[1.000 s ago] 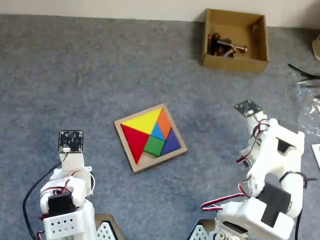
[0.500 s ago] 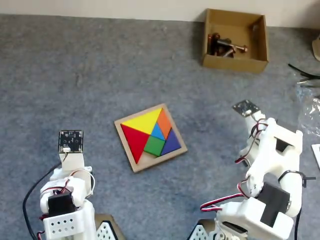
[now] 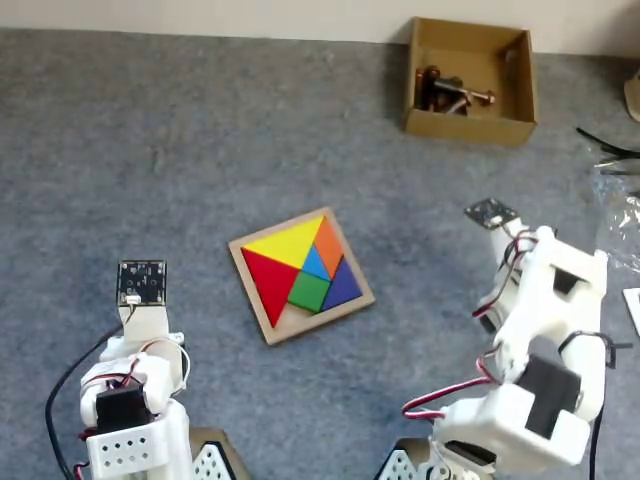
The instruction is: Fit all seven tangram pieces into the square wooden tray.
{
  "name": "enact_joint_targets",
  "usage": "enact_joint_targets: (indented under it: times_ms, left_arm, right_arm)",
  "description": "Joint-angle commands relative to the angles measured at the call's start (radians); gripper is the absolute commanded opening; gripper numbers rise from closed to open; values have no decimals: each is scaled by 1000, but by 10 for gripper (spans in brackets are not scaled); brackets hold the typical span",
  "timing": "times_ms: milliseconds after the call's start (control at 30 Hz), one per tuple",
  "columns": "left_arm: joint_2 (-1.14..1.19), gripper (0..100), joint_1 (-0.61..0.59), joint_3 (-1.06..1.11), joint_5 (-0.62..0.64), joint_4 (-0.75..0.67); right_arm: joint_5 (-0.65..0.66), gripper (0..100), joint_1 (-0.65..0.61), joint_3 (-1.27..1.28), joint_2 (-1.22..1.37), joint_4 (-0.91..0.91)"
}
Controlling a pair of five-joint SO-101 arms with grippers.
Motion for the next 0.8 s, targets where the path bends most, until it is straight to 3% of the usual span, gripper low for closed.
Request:
enact_joint_targets:
  times_ms: [0,533,767]
  left_arm:
    - [-5,5,-13,19,9,5]
    - [-5,5,-13,19,9,5]
    - [-5,5,-13,19,9,5]
  right_arm:
    - [2,132,-33,-47,-1,21]
    - [3,132,-36,104,-1,-237]
    - [2,132,-41,64,-12,-59]
